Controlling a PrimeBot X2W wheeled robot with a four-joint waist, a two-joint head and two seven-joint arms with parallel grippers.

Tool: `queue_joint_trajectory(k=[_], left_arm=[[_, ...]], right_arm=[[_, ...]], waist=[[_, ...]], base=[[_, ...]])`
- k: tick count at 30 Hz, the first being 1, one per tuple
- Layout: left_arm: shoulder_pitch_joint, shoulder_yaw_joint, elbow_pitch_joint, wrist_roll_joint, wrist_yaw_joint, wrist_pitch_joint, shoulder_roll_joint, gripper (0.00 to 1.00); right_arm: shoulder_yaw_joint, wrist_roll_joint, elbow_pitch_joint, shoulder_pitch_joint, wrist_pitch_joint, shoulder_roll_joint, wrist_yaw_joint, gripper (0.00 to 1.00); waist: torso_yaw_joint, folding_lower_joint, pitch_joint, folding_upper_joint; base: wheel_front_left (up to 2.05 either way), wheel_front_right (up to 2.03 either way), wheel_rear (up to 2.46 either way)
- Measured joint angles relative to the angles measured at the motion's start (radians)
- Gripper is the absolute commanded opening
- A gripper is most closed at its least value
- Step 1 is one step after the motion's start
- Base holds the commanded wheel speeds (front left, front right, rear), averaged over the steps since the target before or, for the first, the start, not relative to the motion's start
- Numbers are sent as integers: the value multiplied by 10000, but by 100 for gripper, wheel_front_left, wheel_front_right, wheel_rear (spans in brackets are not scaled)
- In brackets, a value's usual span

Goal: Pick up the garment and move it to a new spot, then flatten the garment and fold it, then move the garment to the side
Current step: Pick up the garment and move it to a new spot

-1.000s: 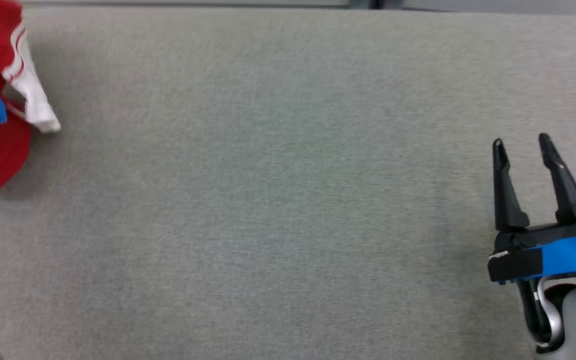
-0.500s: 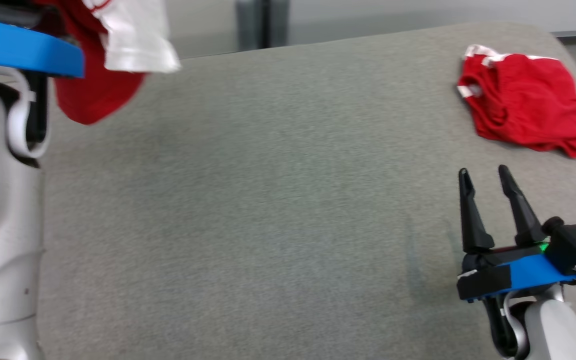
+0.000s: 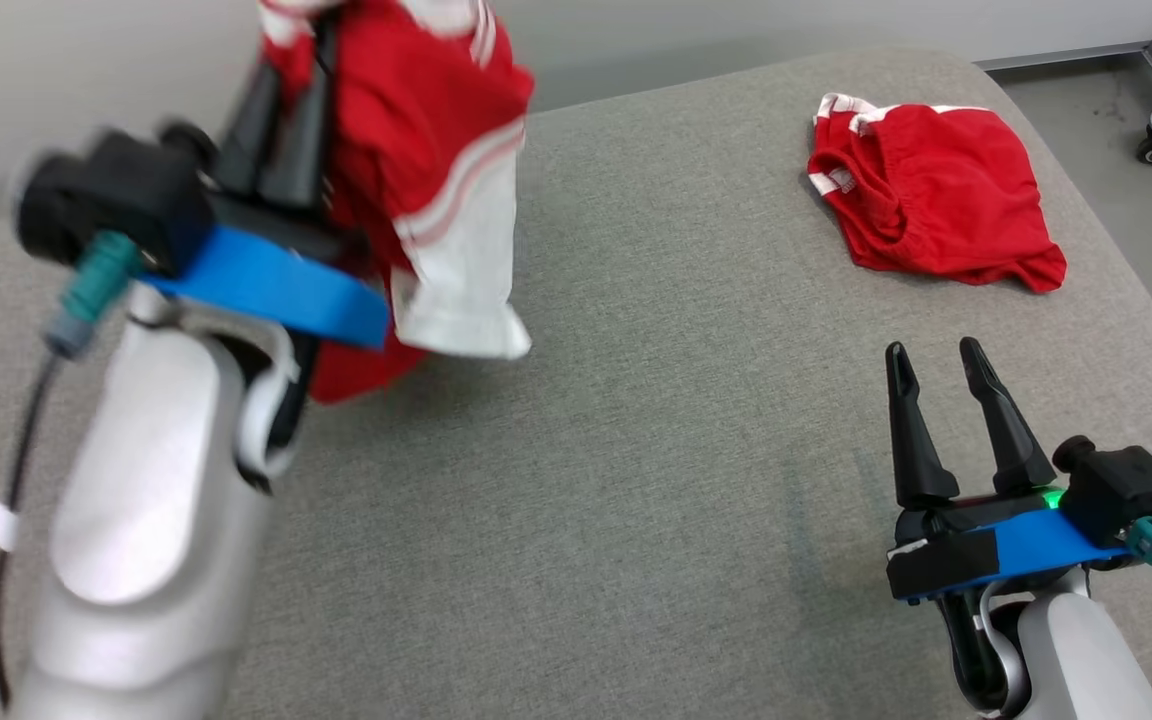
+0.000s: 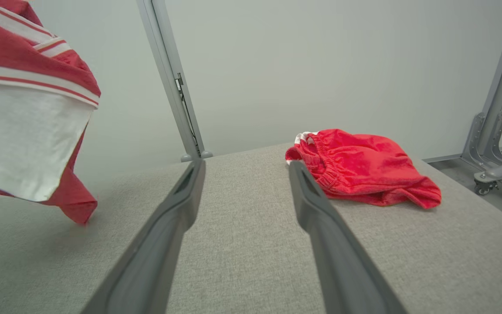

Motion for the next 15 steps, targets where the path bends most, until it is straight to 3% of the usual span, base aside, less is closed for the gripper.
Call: queue_joint_trajectory(k=[15], left_arm=[[3189, -1659, 1894, -360, -13, -639, -901, 0]], right_arm=[[-157, -234, 81, -26, -90, 4, 0, 100]], waist=[[547, 1, -69, 0]], base=[[0, 0, 0]])
